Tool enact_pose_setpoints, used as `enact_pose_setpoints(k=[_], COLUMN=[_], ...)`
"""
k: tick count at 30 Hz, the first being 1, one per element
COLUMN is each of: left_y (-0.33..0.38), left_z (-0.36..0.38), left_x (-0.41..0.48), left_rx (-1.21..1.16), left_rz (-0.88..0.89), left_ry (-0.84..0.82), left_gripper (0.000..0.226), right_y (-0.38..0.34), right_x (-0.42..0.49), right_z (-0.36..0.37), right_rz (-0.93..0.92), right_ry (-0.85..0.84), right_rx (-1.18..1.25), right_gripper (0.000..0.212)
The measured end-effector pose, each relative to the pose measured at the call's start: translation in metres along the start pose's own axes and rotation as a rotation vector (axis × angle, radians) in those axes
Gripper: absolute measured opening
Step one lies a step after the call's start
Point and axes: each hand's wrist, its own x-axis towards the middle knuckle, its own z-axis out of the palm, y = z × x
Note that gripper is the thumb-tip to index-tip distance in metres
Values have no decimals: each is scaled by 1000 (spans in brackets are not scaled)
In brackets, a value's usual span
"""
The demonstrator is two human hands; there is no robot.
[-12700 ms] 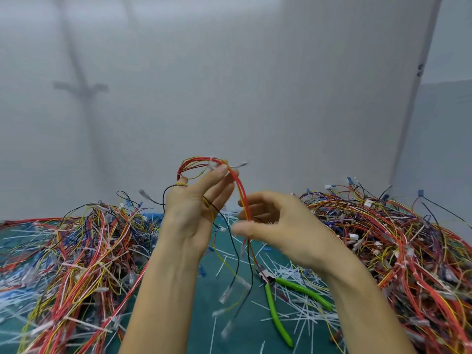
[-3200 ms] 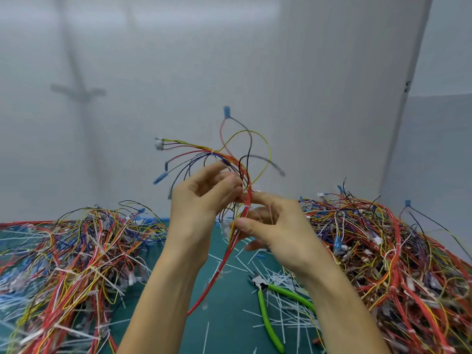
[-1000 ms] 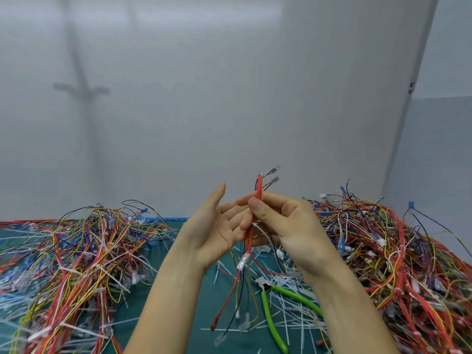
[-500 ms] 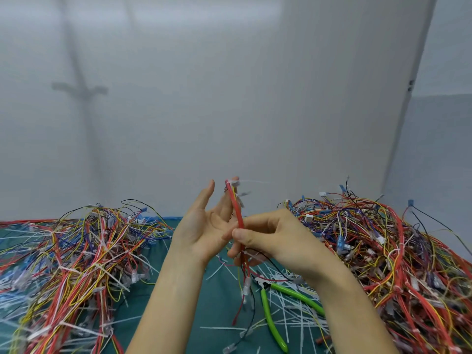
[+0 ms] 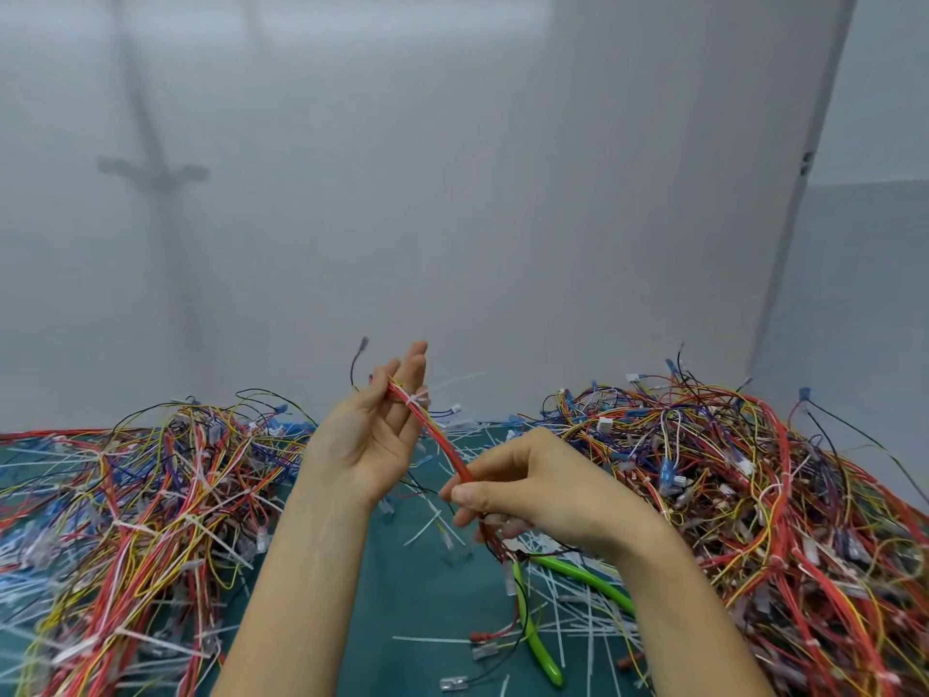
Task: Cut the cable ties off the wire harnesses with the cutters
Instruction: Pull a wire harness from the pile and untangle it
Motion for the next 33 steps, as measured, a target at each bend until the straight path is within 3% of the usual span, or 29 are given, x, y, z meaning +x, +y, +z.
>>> enact_pose_setpoints(k=[5,9,17,24,27,29,31,33], left_y=[3,1,-7,-12,-18,-22,-23,-25], left_z=[-5,-5,8,12,13,14,14,13], left_x=[0,0,-10,-20,-19,-20,-20,-19], left_rx=[111,183,644,995,1138,1195,1299,1445], left_rz=[83,126,217,321,340,333,314,299], left_ry=[18,25,-218,-454,-468,-474,-512,-552], left_gripper=[23,22,28,27,30,34,46,60], right_y=[-5,-10,-14,-14,-14,-17,-18,-15], right_x=[-4,-5,0,4,4,4,5,6], right_z=[-6,-9,-11,-9,-7,-4,-1,0], right_rz=[-24,-48,-96,-221,-286,-305,-293,-257], right_ry=[-35,79,470,550,520,512,580,666], right_rx=[-3,59,380,176,350,454,388,144], right_gripper=[28,41,24,44,61,60,63,57])
